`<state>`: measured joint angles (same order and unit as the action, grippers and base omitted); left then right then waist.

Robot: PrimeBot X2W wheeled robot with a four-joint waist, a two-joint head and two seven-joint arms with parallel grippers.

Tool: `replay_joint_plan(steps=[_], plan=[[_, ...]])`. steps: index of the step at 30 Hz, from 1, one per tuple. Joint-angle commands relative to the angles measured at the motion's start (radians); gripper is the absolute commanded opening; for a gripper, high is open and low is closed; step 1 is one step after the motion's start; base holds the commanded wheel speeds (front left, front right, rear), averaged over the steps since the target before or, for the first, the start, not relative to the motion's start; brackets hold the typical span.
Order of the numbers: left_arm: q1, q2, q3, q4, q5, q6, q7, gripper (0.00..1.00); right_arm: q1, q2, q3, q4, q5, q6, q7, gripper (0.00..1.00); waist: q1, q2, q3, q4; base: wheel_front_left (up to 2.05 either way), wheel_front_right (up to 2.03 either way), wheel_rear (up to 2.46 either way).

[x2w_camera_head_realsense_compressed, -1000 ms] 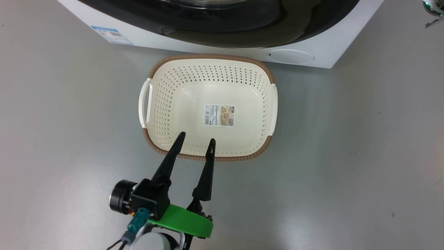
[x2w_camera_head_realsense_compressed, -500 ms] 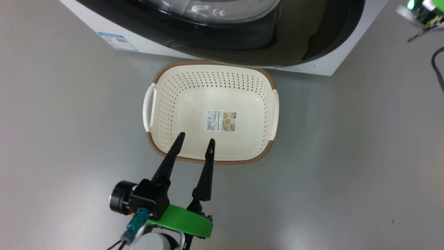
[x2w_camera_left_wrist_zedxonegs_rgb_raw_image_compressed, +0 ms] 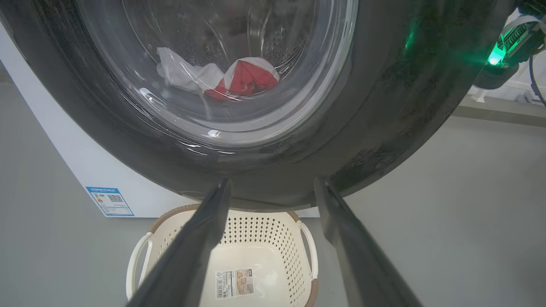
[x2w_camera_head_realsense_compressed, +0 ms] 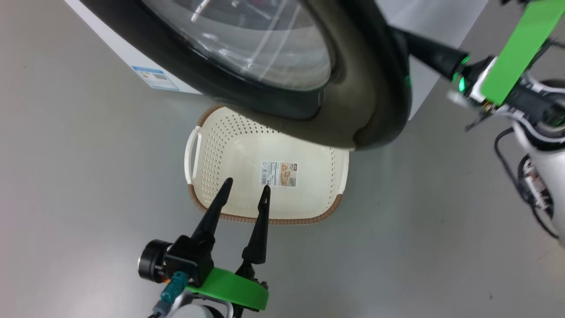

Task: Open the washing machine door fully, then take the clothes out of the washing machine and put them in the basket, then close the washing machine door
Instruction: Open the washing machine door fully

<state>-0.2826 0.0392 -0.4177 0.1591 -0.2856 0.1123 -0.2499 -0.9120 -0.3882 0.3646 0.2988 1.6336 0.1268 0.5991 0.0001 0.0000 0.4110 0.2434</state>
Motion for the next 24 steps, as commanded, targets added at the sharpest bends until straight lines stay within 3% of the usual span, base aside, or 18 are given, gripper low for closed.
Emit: replay_joint_plan(steps=[1, 20, 22, 24], plan=[[0.023, 0.011, 0.036, -0.019, 0.006, -0.008, -0.012, 1.00, 0.050, 0.029, 0.014, -0.046, -0.006, 0.004, 0.014, 0.00, 0.0000, 0.0000, -0.021, -0.007, 0.00, 0.00, 0.00], [0.065, 0.011, 0.064, -0.016, 0.018, -0.024, -0.012, 1.00, 0.221, 0.112, 0.028, -0.147, -0.010, 0.004, 0.060, 0.00, 0.0000, 0.0000, -0.082, -0.035, 0.00, 0.00, 0.00], [0.064, 0.011, 0.065, -0.014, 0.018, -0.028, -0.012, 1.00, 0.229, 0.116, 0.018, -0.144, -0.018, 0.004, 0.049, 0.32, 0.0000, 0.0000, -0.085, -0.036, 0.00, 0.00, 0.00], [0.062, 0.011, 0.067, -0.011, 0.019, -0.032, -0.012, 1.00, 0.238, 0.119, 0.010, -0.139, -0.024, 0.004, 0.040, 0.45, 0.0000, 0.0000, -0.088, -0.038, 0.00, 0.00, 0.00]])
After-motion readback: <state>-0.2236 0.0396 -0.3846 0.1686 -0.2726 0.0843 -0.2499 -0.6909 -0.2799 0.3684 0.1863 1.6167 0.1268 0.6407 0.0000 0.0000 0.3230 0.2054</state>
